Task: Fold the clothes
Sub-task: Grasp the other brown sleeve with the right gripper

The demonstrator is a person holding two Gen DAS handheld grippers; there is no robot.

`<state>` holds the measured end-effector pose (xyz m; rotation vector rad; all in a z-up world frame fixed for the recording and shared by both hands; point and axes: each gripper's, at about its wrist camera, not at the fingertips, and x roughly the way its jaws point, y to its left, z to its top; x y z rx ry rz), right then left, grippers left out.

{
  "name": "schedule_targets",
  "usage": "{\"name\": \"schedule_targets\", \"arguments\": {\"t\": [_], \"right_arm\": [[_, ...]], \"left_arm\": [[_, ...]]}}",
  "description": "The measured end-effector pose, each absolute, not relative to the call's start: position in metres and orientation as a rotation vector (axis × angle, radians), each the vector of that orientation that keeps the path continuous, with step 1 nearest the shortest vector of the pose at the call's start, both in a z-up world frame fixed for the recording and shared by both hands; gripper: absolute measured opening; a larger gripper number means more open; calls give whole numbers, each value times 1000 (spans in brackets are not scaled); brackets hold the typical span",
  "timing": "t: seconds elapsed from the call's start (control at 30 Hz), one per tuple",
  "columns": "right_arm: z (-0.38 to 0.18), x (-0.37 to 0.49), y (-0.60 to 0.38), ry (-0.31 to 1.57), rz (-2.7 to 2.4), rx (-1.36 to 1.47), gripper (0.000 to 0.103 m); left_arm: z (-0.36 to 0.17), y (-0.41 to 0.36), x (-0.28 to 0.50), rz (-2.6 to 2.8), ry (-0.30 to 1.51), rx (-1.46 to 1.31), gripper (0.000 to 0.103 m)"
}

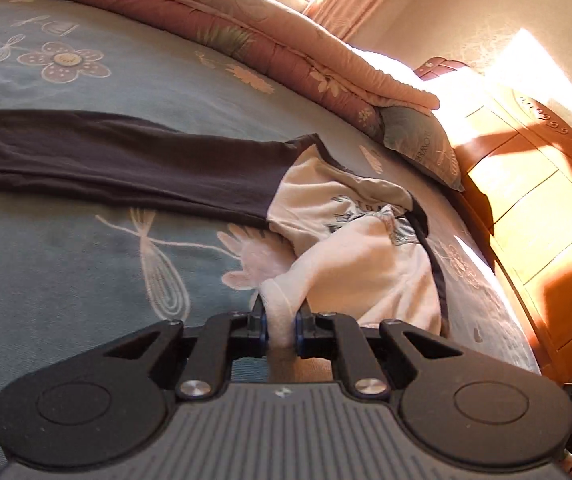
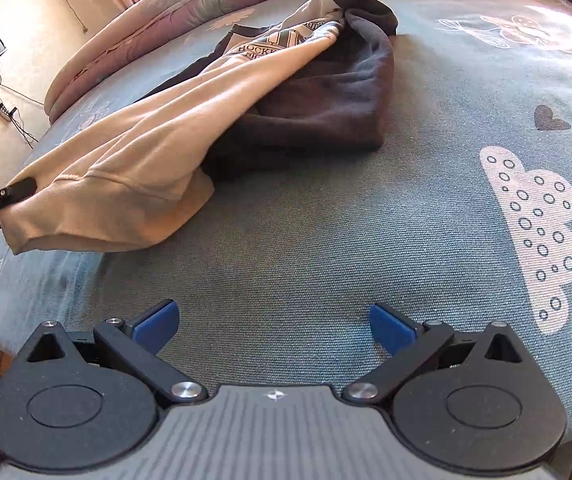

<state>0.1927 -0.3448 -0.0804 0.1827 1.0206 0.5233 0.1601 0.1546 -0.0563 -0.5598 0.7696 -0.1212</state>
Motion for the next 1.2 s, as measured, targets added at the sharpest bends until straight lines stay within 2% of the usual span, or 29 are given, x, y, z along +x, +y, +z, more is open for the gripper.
{"name": "schedule_targets", "arguments": {"t": [0.1, 0.3, 0.33, 0.4, 0.43, 0.57, 0.67, 0.77, 0.87, 1.07, 1.2], "right_arm": [[-80, 194, -350, 1024, 507, 185, 103], [-77, 201, -359, 1002, 465, 196, 103], [-75, 205, -358, 995, 457, 189, 103], [-70, 213, -355, 973, 443, 169, 103], [-68, 217, -352, 955, 436, 156, 103], [-55, 236, -330, 870, 411, 106, 103], [-51, 252, -308, 817, 392, 95, 103], [-53, 267, -296, 828, 400, 161, 103], [-58, 266, -295, 838, 412, 245, 103], [-77, 262, -331, 836, 407, 374, 103], [-99, 272, -373, 874, 488, 600, 103]], "left_arm": [[-77, 168, 164, -77, 840, -599, 11], [-64, 154, 160, -82, 821, -480, 18], [-59, 152, 159, -73, 816, -456, 21], [-50, 148, 157, -46, 814, -405, 35], [-47, 147, 157, -30, 816, -384, 37], [-33, 140, 153, 18, 810, -299, 42], [-25, 131, 151, -18, 798, -297, 48], [-21, 115, 152, -74, 781, -297, 51], [-20, 98, 158, -130, 771, -278, 59], [-27, 69, 171, -188, 769, -288, 60], [-36, 59, 173, -221, 777, -333, 61]]}}
